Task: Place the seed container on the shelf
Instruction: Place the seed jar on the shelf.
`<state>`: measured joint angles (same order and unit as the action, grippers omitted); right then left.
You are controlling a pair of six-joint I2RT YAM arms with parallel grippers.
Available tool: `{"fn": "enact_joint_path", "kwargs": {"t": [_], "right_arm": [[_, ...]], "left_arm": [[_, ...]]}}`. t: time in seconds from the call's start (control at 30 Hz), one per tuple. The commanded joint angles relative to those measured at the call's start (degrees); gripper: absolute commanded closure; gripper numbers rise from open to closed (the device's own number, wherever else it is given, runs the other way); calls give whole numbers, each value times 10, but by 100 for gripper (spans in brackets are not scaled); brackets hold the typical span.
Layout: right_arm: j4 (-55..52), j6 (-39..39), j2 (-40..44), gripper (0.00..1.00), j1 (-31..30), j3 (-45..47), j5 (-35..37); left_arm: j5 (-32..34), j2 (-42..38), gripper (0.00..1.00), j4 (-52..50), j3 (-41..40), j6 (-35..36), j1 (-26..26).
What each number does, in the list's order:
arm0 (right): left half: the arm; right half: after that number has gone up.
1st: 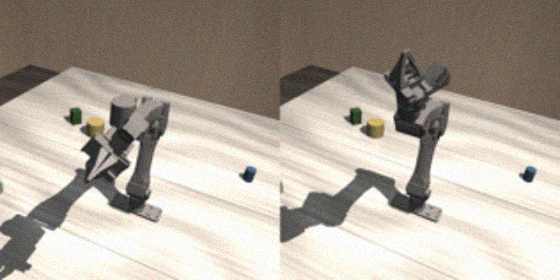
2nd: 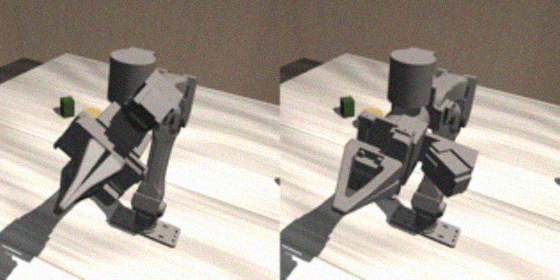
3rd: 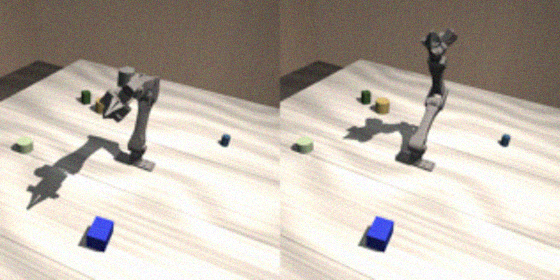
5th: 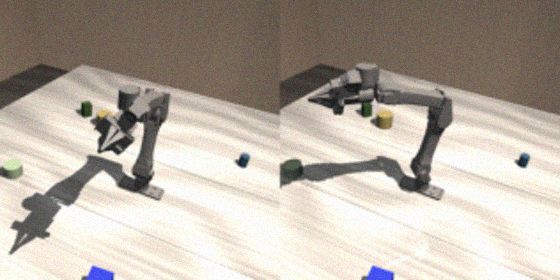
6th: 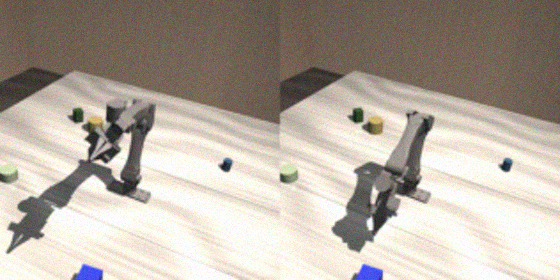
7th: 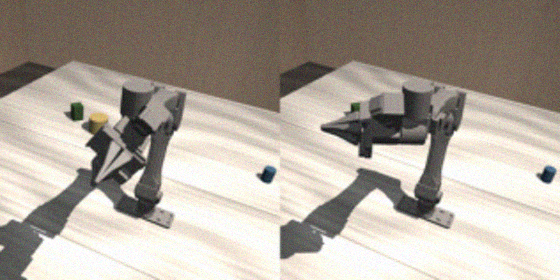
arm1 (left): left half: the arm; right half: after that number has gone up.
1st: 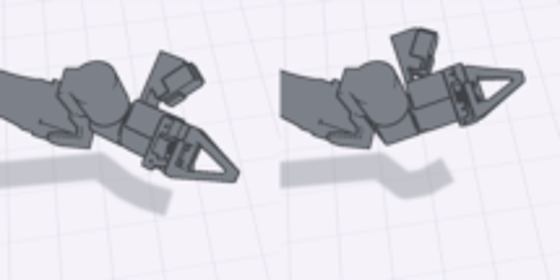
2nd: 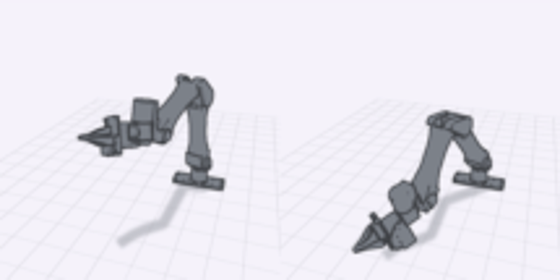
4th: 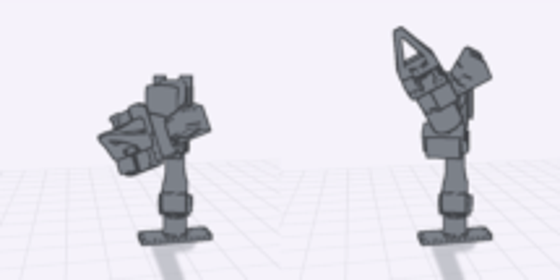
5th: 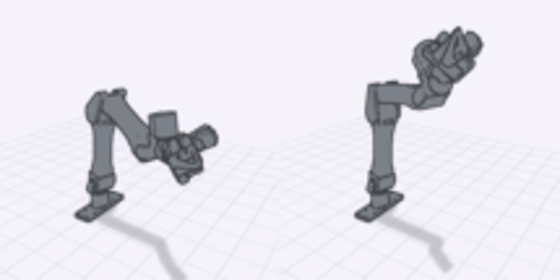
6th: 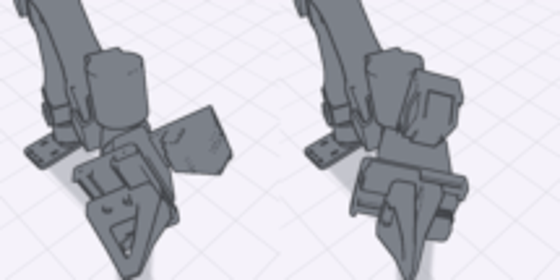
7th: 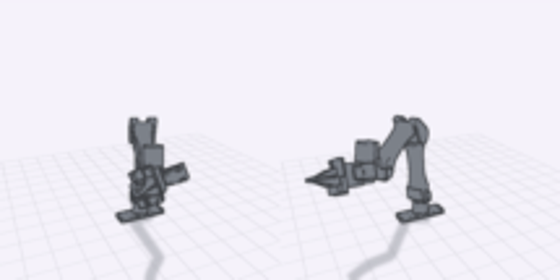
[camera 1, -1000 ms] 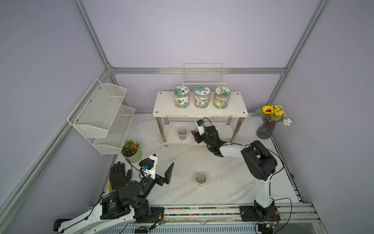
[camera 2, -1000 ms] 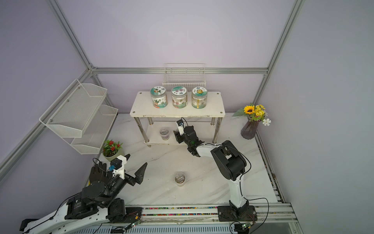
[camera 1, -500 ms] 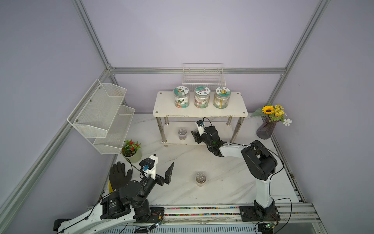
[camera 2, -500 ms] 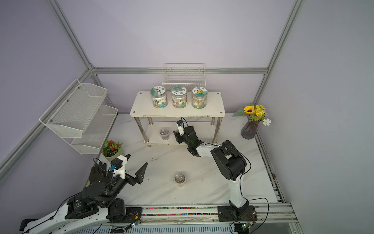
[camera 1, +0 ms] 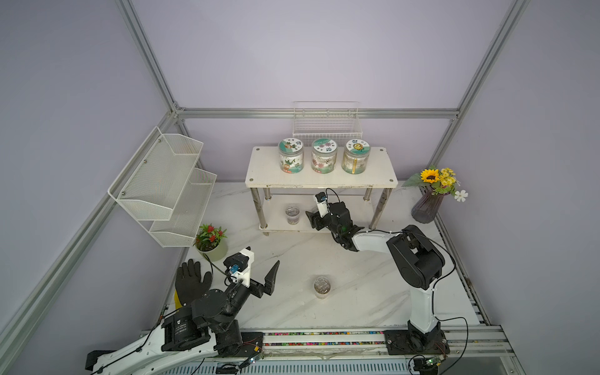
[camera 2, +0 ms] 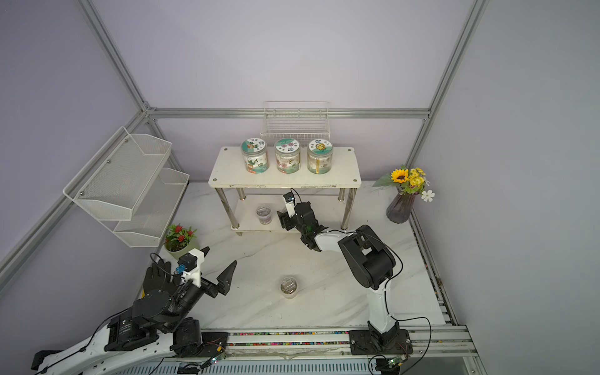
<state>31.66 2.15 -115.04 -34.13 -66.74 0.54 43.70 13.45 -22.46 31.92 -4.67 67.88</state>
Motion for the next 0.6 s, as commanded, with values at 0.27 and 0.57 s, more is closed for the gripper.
{"fn": "enact_joint_path", "kwargs": {"t": [0.27,0.57], "right_arm": [[1,-5,2,18,4,-4,5],[11,-4,14,16,4,11,6]], "left_arm": [[2,7,0,6,15,13,-4],[0,8,0,6,15,14,-4]]}}
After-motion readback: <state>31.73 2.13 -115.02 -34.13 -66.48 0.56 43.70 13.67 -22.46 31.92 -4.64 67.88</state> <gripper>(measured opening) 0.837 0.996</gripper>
